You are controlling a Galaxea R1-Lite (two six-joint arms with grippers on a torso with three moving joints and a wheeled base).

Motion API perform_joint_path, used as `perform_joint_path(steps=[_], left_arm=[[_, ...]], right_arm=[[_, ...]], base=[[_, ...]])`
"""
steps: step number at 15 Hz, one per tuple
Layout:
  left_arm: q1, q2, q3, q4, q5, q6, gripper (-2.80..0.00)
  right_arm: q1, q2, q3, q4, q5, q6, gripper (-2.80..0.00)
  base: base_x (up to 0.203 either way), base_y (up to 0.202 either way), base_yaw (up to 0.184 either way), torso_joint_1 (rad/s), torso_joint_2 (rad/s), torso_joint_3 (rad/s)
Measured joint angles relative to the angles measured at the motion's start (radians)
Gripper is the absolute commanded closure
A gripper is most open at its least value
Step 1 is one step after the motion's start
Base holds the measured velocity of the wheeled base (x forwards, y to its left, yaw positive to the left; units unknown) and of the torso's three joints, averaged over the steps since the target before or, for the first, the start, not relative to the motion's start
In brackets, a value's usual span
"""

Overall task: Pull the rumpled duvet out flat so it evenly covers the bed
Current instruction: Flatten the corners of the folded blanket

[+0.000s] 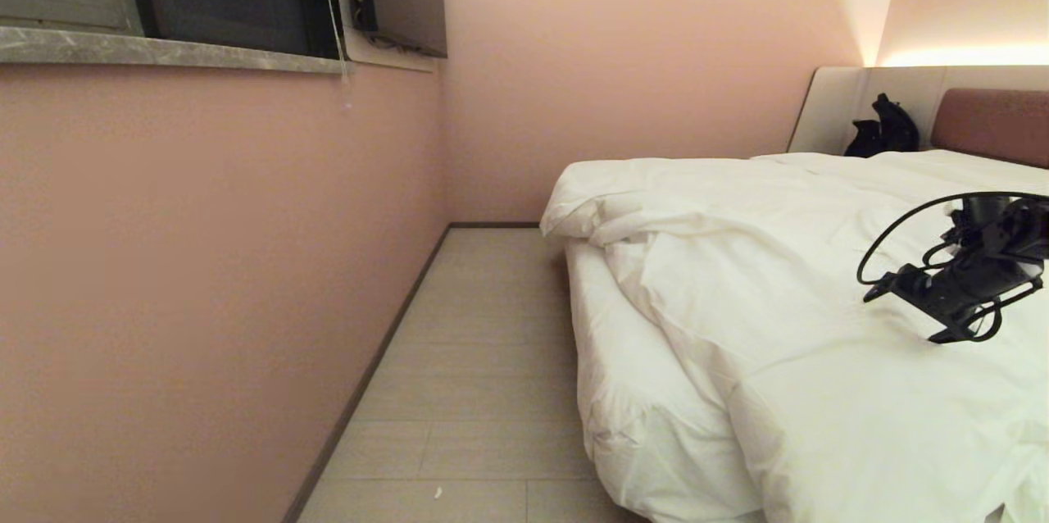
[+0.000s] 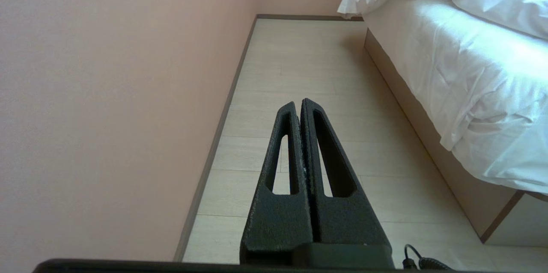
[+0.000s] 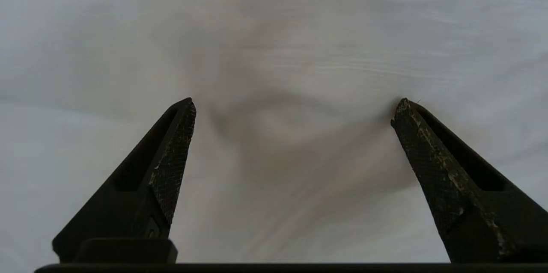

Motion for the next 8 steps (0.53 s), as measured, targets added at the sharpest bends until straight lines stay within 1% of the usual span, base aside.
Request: perform_joint_path(steps=[3, 8], left_arm=[[0.000, 0.000, 0.000, 0.000, 0.000, 0.000, 0.00], [0.000, 0.000, 0.000, 0.000, 0.000, 0.000, 0.00]], right_arm=[[-0.001, 0.047, -0.004, -0.009, -0.066, -0.011, -2.80], [0.001, 0.113, -0.004, -0.043, -0.177, -0.057, -2.80]], base=[[0.000, 0.000, 0.000, 0.000, 0.00, 0.000], [0.000, 0.000, 0.000, 0.000, 0.00, 0.000]])
